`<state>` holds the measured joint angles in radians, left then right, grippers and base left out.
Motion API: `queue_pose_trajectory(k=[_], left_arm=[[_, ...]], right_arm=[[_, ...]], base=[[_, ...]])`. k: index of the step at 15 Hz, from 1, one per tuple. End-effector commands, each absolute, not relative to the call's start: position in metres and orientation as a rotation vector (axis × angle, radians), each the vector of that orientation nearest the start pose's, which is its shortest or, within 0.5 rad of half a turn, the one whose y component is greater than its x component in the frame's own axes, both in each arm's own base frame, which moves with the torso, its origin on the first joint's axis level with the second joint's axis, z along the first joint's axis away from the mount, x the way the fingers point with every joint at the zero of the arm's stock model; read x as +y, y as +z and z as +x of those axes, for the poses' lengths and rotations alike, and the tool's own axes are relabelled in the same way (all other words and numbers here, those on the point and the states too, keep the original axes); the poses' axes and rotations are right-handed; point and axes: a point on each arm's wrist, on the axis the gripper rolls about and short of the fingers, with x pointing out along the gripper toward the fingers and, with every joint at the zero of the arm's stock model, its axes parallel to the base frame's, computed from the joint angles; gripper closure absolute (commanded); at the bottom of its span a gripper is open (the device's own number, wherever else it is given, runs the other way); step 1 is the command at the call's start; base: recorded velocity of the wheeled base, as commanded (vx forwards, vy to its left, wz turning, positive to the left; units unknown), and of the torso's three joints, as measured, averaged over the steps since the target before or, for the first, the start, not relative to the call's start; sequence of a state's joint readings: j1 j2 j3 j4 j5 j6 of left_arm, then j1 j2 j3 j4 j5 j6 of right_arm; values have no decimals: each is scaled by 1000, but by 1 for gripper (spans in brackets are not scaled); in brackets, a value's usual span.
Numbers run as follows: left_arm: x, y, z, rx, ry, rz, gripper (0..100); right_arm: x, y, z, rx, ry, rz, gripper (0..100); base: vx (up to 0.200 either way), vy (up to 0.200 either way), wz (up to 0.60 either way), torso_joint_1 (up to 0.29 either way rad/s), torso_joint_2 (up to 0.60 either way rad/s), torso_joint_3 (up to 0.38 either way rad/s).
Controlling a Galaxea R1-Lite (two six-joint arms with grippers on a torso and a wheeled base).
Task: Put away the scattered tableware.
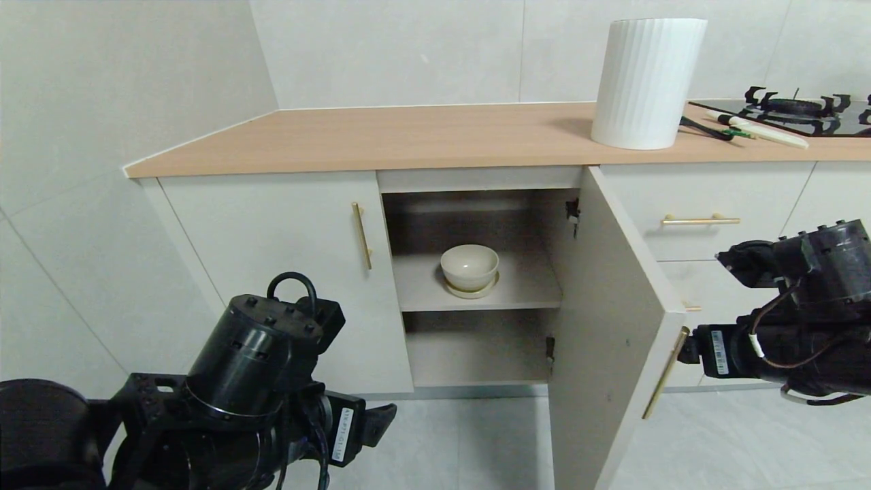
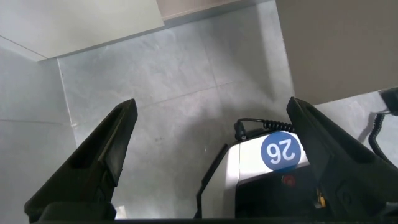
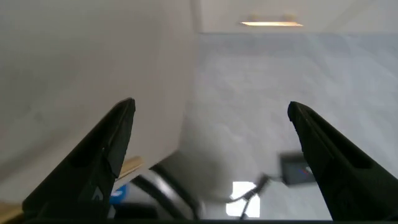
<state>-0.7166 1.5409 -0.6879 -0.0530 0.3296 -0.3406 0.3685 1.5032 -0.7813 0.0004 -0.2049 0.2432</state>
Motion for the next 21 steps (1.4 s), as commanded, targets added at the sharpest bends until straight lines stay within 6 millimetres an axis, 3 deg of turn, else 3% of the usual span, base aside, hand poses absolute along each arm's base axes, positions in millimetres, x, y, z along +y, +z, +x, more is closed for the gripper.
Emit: queue_pose_trajectory(k=[1, 7, 13, 21], left_arm=[[-148, 146, 181, 741, -241, 76, 0], [-147, 149, 180, 727, -242, 65, 0], [-130, 166, 176, 665, -211, 9, 0], [-127, 168, 178, 657, -196, -1, 0]], right_arm=[[96, 161, 223, 728, 111, 19, 0], [127, 148, 244, 663, 195, 30, 0], [162, 157, 283, 650, 321, 26, 0], [169, 128, 320, 630, 305, 132, 0]], base=[[0, 0, 0, 0, 0, 0], [0, 0, 0, 0, 0, 0], [0, 0, 0, 0, 0, 0], [0, 0, 0, 0, 0, 0]])
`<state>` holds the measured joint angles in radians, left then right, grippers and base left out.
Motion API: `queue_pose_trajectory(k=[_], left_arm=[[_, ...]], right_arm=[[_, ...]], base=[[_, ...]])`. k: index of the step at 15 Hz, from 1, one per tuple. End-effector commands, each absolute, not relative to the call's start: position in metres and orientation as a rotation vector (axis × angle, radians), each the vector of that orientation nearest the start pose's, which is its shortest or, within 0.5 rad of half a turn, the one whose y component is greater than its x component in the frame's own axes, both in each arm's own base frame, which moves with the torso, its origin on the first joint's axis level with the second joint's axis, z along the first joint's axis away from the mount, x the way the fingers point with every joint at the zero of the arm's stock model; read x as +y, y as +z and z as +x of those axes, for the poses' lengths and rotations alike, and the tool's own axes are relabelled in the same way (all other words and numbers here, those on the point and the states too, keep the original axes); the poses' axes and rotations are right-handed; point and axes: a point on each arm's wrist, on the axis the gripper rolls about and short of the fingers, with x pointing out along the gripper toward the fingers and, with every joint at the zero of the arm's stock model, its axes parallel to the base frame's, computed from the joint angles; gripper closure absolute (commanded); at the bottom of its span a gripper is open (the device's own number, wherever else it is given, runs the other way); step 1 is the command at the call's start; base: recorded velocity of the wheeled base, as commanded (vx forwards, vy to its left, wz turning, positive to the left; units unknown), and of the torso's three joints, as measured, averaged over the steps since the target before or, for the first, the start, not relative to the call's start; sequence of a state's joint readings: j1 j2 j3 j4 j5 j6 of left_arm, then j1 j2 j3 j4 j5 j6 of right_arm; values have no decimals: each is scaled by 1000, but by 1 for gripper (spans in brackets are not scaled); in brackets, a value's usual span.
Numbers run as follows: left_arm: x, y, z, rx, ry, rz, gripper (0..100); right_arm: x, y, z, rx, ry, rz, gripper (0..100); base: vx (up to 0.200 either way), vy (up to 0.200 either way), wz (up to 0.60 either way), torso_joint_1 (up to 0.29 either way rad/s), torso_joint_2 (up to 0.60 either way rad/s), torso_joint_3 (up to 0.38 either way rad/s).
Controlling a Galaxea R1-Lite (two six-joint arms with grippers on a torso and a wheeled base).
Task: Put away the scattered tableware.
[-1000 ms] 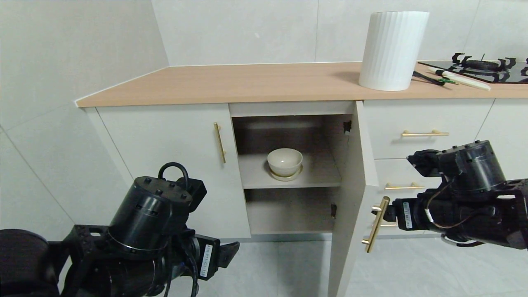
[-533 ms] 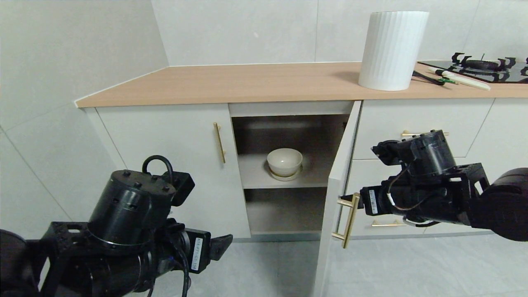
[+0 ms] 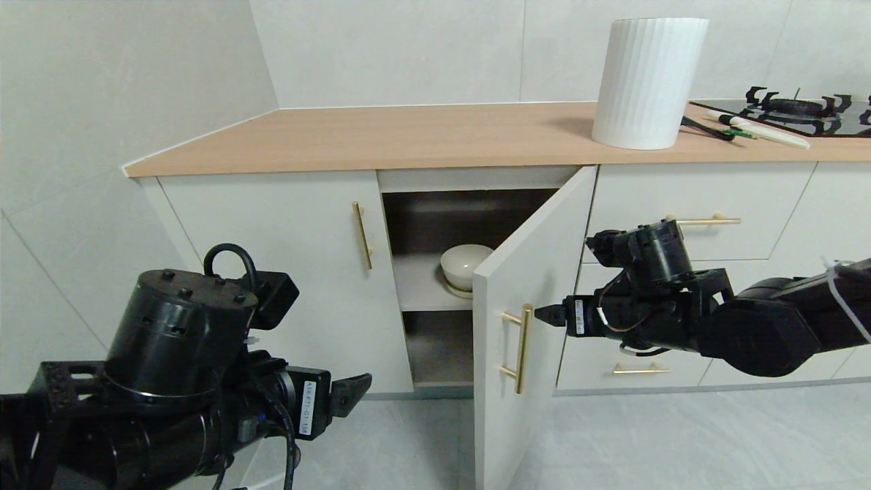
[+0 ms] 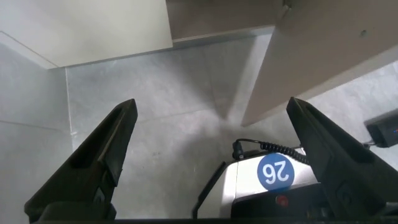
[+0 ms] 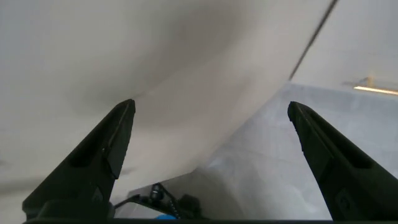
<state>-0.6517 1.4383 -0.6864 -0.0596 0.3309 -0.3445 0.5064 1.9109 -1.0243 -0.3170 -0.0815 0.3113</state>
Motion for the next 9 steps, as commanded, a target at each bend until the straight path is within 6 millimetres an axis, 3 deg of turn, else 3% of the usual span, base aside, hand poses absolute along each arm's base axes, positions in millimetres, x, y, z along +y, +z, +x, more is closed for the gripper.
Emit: queue_pose_trajectory(k=[1, 7, 9], left_arm=[[-127, 167, 179, 660, -196, 0, 0], [-127, 166, 180, 666, -191, 7, 0], [-126, 166, 180, 664, -190, 6, 0]], right_arm=[[171, 125, 323, 622, 302, 141, 0], [178, 114, 335, 583, 296, 211, 0], [178, 113, 335, 585, 295, 213, 0]], base=[[0, 0, 0, 0, 0, 0], [0, 0, 0, 0, 0, 0], [200, 0, 0, 5, 5, 5]])
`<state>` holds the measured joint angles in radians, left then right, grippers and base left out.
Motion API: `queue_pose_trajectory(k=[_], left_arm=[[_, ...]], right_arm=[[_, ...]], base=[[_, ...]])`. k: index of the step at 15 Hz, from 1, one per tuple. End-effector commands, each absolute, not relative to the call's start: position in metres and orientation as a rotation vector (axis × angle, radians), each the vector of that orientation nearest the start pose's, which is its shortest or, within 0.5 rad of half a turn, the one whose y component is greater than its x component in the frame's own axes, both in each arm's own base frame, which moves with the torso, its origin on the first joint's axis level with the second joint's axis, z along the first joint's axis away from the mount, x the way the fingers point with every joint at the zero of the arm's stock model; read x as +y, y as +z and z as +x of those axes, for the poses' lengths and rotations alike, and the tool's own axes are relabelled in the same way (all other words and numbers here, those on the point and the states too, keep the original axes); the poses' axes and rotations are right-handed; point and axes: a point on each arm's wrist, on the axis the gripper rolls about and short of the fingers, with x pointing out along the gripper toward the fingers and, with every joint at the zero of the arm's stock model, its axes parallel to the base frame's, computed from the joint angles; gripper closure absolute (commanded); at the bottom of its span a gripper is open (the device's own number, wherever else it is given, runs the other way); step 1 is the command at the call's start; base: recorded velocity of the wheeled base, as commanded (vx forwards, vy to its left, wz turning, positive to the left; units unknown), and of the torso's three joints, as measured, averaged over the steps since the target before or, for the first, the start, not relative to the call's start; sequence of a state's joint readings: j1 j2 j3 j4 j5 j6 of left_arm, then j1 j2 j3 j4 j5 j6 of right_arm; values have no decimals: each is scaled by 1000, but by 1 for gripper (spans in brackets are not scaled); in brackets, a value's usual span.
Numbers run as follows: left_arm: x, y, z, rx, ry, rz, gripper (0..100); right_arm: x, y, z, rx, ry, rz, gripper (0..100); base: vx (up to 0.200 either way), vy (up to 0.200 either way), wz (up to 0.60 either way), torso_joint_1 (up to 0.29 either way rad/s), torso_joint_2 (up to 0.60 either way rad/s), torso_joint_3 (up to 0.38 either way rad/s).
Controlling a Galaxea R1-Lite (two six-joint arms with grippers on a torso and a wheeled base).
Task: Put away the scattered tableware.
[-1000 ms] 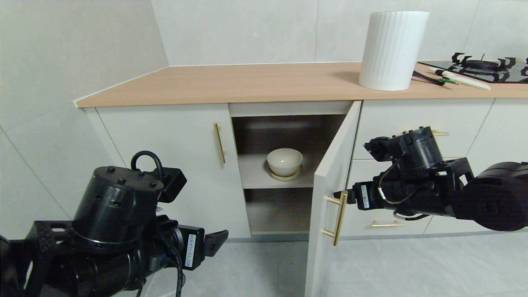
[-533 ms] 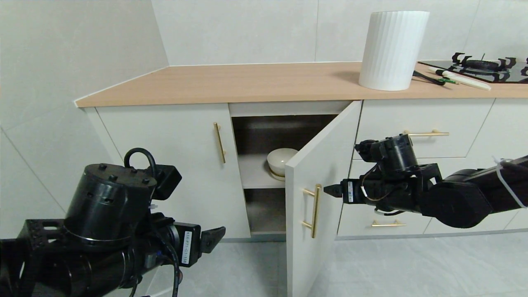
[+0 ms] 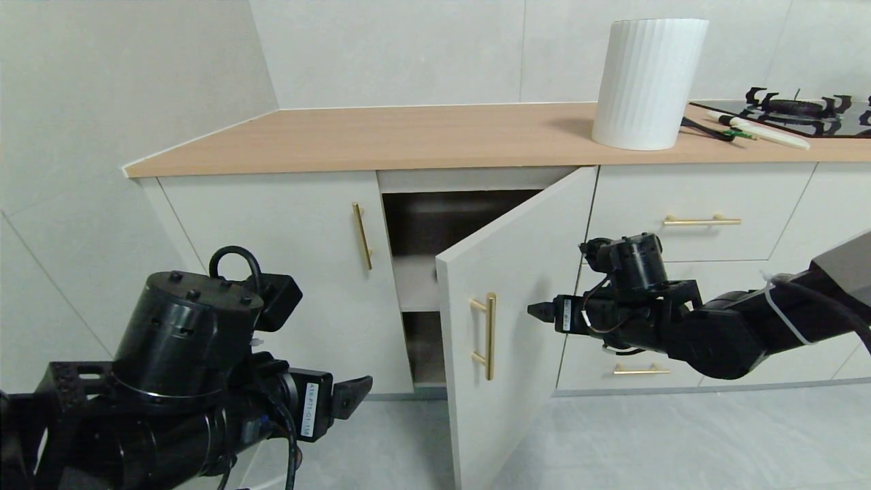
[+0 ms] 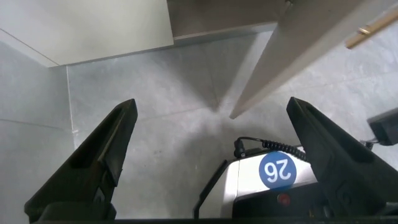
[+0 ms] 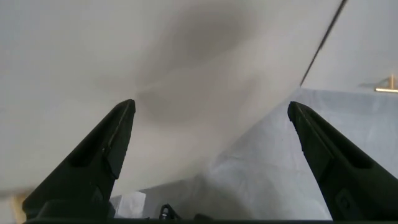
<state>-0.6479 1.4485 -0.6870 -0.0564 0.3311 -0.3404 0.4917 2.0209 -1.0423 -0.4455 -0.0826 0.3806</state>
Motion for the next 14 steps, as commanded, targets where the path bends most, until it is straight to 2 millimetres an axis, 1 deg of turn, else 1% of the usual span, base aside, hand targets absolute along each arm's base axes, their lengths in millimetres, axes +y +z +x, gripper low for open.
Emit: queue_pose_trajectory(k=[1, 3, 7, 10, 14], left_arm=[[-127, 165, 180, 666, -191, 7, 0], [-127, 165, 180, 670, -190, 9, 0], [-127, 165, 180, 667, -191, 8, 0], [-127, 164, 181, 671, -189, 10, 0], [-127, 164, 181, 671, -189, 10, 0]], right_arm=[[178, 113, 336, 585, 294, 215, 0], [179, 113, 338, 585, 291, 222, 0], [184, 113, 346, 577, 275, 292, 0], [192, 111, 359, 571, 252, 392, 0], [201, 103, 379, 522, 209, 477, 0]], base=[[200, 0, 0, -7, 2, 2], [0, 0, 0, 0, 0, 0], [0, 0, 0, 0, 0, 0], [0, 0, 0, 0, 0, 0], [0, 0, 0, 0, 0, 0]])
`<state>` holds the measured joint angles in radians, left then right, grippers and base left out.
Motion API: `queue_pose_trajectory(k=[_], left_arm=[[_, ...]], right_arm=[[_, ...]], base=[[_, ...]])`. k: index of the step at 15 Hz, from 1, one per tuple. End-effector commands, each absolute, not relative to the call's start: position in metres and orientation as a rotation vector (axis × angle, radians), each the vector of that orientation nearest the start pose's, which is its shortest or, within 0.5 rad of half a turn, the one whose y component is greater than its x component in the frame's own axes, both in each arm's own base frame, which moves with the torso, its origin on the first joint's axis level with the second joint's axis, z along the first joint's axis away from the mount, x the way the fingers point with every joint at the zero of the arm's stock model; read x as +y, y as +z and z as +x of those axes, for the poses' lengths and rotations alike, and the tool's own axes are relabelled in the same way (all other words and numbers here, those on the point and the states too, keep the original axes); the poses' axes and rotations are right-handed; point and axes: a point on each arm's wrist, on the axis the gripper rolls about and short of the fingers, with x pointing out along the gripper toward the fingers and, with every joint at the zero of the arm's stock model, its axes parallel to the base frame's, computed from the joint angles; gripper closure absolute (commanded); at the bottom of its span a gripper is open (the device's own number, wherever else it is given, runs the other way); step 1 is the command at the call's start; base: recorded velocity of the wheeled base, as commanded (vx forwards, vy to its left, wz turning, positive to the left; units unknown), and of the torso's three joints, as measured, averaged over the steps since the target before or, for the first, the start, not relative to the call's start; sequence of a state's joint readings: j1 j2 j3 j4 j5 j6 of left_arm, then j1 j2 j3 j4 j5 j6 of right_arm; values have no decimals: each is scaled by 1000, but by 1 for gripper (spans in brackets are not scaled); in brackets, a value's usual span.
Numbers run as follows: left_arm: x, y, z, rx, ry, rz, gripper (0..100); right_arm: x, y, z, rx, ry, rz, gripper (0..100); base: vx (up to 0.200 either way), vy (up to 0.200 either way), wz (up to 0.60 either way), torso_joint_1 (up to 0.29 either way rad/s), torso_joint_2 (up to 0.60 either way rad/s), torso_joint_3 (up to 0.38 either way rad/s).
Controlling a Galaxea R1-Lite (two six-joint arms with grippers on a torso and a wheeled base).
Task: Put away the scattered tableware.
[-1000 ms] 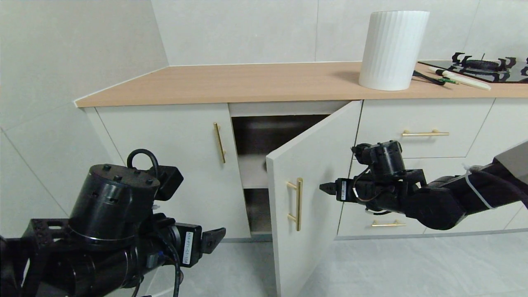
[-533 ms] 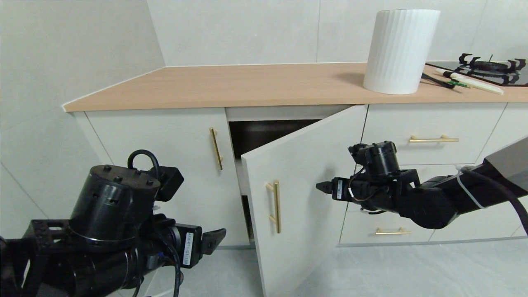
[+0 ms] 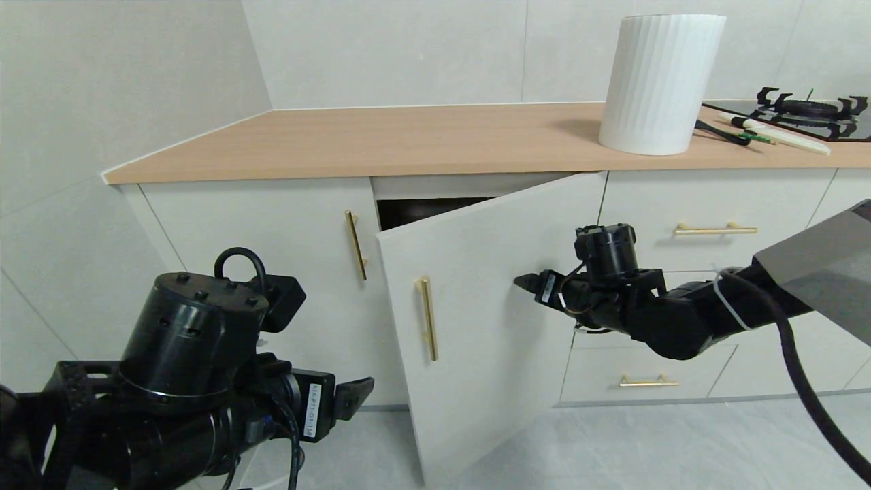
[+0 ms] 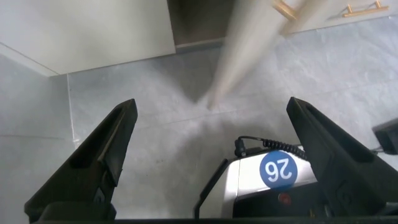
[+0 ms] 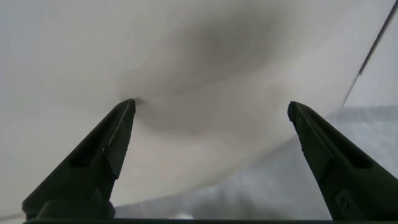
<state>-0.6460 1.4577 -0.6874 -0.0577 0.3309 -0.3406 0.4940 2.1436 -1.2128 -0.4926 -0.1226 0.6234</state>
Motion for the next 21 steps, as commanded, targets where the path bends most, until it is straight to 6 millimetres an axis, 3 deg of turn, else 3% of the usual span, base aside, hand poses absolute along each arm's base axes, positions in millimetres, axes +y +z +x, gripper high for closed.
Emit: queue_pose_trajectory(k=[1, 7, 21], left_arm=[[-127, 164, 181, 671, -189, 9, 0], [-128, 164, 181, 672, -189, 9, 0], [-127, 164, 181, 671, -189, 9, 0]], right_arm=[[203, 99, 385, 502, 181, 485, 0], [210, 80, 413, 421, 51, 484, 0], [214, 68, 447, 269, -152, 491, 0]], base=[[0, 0, 0, 0, 0, 0], [0, 0, 0, 0, 0, 0], [0, 0, 0, 0, 0, 0]])
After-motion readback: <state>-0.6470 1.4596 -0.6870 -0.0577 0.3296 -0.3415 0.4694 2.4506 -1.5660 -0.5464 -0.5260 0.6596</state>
